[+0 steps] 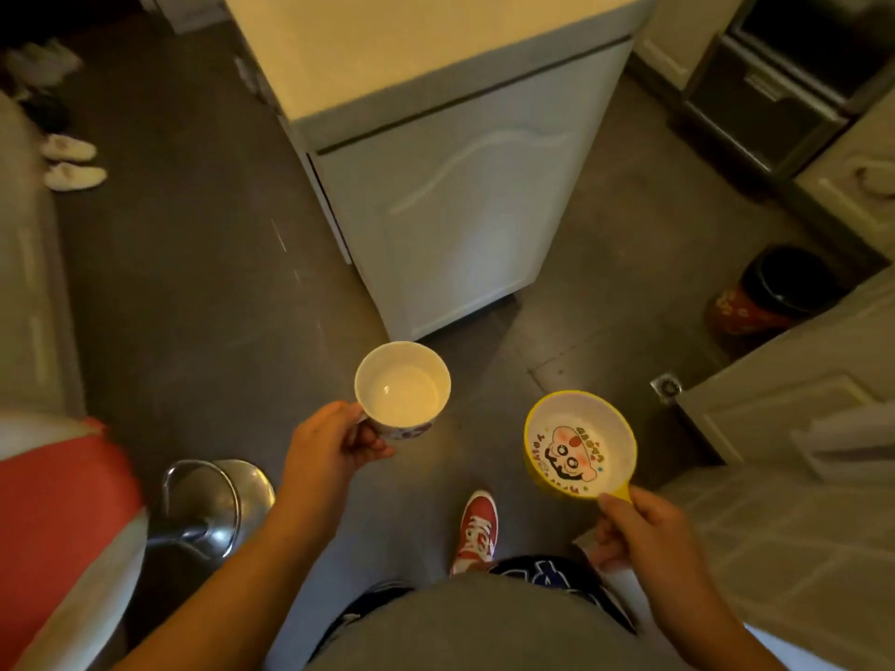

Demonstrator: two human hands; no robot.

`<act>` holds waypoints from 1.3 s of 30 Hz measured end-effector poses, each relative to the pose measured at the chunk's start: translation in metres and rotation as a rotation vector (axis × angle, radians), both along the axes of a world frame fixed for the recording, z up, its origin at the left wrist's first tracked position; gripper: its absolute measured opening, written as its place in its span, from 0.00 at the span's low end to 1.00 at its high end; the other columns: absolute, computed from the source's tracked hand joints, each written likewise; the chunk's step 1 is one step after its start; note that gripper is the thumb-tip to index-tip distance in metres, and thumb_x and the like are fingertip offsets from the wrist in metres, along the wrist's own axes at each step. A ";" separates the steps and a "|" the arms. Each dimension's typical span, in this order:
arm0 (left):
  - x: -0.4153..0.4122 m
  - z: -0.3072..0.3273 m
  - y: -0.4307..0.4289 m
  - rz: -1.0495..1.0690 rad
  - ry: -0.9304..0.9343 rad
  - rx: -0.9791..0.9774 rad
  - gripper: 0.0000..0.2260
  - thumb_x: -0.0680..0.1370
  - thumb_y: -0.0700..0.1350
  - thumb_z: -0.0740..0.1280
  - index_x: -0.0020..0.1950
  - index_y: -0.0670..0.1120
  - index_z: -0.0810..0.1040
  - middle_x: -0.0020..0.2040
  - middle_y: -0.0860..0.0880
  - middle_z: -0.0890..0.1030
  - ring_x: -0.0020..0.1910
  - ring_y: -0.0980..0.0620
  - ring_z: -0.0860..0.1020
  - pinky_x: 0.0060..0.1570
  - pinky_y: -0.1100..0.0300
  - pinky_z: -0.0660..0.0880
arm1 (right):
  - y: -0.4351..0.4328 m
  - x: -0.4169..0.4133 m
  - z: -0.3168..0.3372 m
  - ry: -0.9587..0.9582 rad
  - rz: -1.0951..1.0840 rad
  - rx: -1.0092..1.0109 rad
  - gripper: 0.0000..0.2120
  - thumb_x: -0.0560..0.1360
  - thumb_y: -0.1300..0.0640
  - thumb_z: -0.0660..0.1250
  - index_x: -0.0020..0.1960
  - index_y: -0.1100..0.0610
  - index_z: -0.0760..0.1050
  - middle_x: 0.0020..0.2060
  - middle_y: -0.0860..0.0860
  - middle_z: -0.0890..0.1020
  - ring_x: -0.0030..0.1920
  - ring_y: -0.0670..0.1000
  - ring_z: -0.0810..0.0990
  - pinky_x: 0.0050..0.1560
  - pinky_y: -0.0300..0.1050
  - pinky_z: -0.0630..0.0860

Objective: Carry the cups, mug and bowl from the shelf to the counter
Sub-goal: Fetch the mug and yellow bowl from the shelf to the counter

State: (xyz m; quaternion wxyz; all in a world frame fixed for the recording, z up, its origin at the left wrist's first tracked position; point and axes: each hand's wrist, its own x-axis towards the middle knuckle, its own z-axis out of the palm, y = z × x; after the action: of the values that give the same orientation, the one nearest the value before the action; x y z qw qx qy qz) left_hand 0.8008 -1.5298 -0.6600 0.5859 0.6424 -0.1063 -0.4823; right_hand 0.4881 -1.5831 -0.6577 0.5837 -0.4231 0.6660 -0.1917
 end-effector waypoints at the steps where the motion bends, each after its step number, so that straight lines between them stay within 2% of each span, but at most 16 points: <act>1: 0.008 0.001 -0.011 0.004 0.000 0.011 0.23 0.80 0.37 0.59 0.27 0.49 0.81 0.25 0.48 0.79 0.28 0.50 0.81 0.33 0.57 0.82 | -0.018 0.009 0.002 0.002 0.005 -0.005 0.14 0.76 0.62 0.65 0.33 0.60 0.76 0.23 0.54 0.79 0.22 0.53 0.79 0.29 0.49 0.75; 5: 0.039 -0.002 -0.052 0.040 -0.030 0.076 0.22 0.81 0.38 0.59 0.29 0.48 0.80 0.26 0.48 0.80 0.32 0.44 0.80 0.36 0.51 0.81 | -0.090 0.049 0.009 -0.002 0.009 -0.043 0.11 0.77 0.62 0.65 0.35 0.61 0.77 0.23 0.54 0.79 0.21 0.53 0.79 0.25 0.45 0.75; 9: 0.072 -0.001 -0.103 -0.033 -0.141 0.127 0.22 0.80 0.36 0.61 0.27 0.49 0.80 0.26 0.49 0.79 0.30 0.48 0.82 0.47 0.44 0.78 | -0.155 0.086 0.010 -0.015 -0.001 -0.053 0.10 0.77 0.61 0.65 0.37 0.62 0.77 0.23 0.53 0.79 0.21 0.52 0.80 0.22 0.42 0.76; 12: 0.094 0.001 -0.157 -0.205 -0.246 0.110 0.19 0.77 0.34 0.63 0.29 0.49 0.80 0.27 0.51 0.79 0.36 0.43 0.79 0.46 0.44 0.79 | -0.195 0.107 0.006 -0.001 -0.058 -0.046 0.10 0.76 0.60 0.65 0.38 0.62 0.78 0.25 0.54 0.80 0.22 0.52 0.81 0.22 0.41 0.77; 14: 0.104 0.000 -0.203 -0.242 -0.175 0.115 0.19 0.78 0.35 0.61 0.29 0.47 0.78 0.27 0.50 0.77 0.35 0.42 0.77 0.45 0.44 0.79 | -0.217 0.114 0.004 0.016 -0.121 -0.050 0.10 0.77 0.59 0.66 0.37 0.61 0.78 0.24 0.54 0.81 0.22 0.52 0.81 0.22 0.41 0.77; 17: 0.108 0.002 -0.269 -0.330 -0.137 0.096 0.13 0.79 0.36 0.60 0.34 0.38 0.75 0.27 0.46 0.75 0.31 0.47 0.78 0.38 0.51 0.81 | -0.239 0.113 0.006 0.051 -0.242 -0.057 0.11 0.77 0.59 0.66 0.37 0.60 0.78 0.25 0.54 0.82 0.23 0.53 0.82 0.22 0.40 0.77; 19: 0.101 0.005 -0.311 -0.432 -0.131 0.076 0.12 0.79 0.37 0.60 0.36 0.37 0.74 0.29 0.43 0.74 0.32 0.45 0.77 0.38 0.52 0.81 | -0.247 0.105 0.010 0.068 -0.327 -0.040 0.11 0.77 0.58 0.65 0.37 0.60 0.78 0.25 0.54 0.82 0.24 0.54 0.83 0.21 0.41 0.77; 21: 0.088 0.008 -0.352 -0.528 -0.134 0.067 0.12 0.79 0.37 0.60 0.36 0.38 0.74 0.30 0.41 0.73 0.33 0.43 0.76 0.41 0.47 0.79 | -0.252 0.092 0.013 0.074 -0.429 -0.026 0.12 0.77 0.58 0.66 0.36 0.60 0.78 0.25 0.55 0.82 0.24 0.55 0.83 0.21 0.41 0.77; 26: 0.023 0.011 -0.441 -0.732 -0.095 -0.008 0.14 0.79 0.35 0.59 0.33 0.39 0.72 0.26 0.45 0.74 0.29 0.49 0.78 0.34 0.58 0.80 | -0.255 0.049 0.015 0.090 -0.670 0.023 0.10 0.77 0.57 0.66 0.38 0.59 0.79 0.26 0.55 0.82 0.25 0.56 0.83 0.22 0.41 0.76; 29: -0.031 0.009 -0.486 -0.810 -0.071 -0.012 0.13 0.79 0.36 0.58 0.34 0.38 0.72 0.25 0.47 0.77 0.27 0.51 0.79 0.36 0.54 0.82 | -0.264 0.017 0.013 0.101 -0.748 0.053 0.10 0.77 0.58 0.65 0.39 0.61 0.77 0.26 0.56 0.81 0.23 0.52 0.81 0.21 0.41 0.74; 32: -0.089 0.007 -0.527 -0.835 -0.043 -0.007 0.15 0.79 0.36 0.58 0.32 0.40 0.71 0.24 0.47 0.77 0.28 0.49 0.79 0.42 0.48 0.78 | -0.284 -0.024 0.008 0.091 -0.776 0.068 0.09 0.78 0.60 0.64 0.39 0.60 0.78 0.24 0.54 0.80 0.21 0.52 0.80 0.21 0.42 0.73; 36: -0.155 0.008 -0.572 -0.805 -0.037 0.008 0.14 0.79 0.37 0.59 0.33 0.39 0.72 0.28 0.43 0.74 0.31 0.45 0.76 0.34 0.55 0.81 | -0.326 -0.088 0.001 0.085 -0.766 0.053 0.10 0.77 0.61 0.65 0.37 0.58 0.78 0.22 0.53 0.80 0.22 0.55 0.80 0.23 0.43 0.74; 39: -0.189 0.015 -0.596 -0.773 -0.071 0.005 0.10 0.80 0.37 0.58 0.40 0.36 0.74 0.36 0.35 0.72 0.37 0.40 0.74 0.38 0.54 0.81 | -0.369 -0.130 0.001 0.089 -0.721 0.026 0.12 0.77 0.61 0.65 0.35 0.56 0.78 0.23 0.53 0.80 0.23 0.56 0.80 0.21 0.41 0.73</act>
State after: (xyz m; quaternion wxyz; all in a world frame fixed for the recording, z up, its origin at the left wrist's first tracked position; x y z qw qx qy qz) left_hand 0.6120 -2.1263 -0.6454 0.3553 0.5728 -0.3595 -0.6453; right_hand 0.3585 -1.9520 -0.6566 0.4543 -0.1615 0.7995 -0.3582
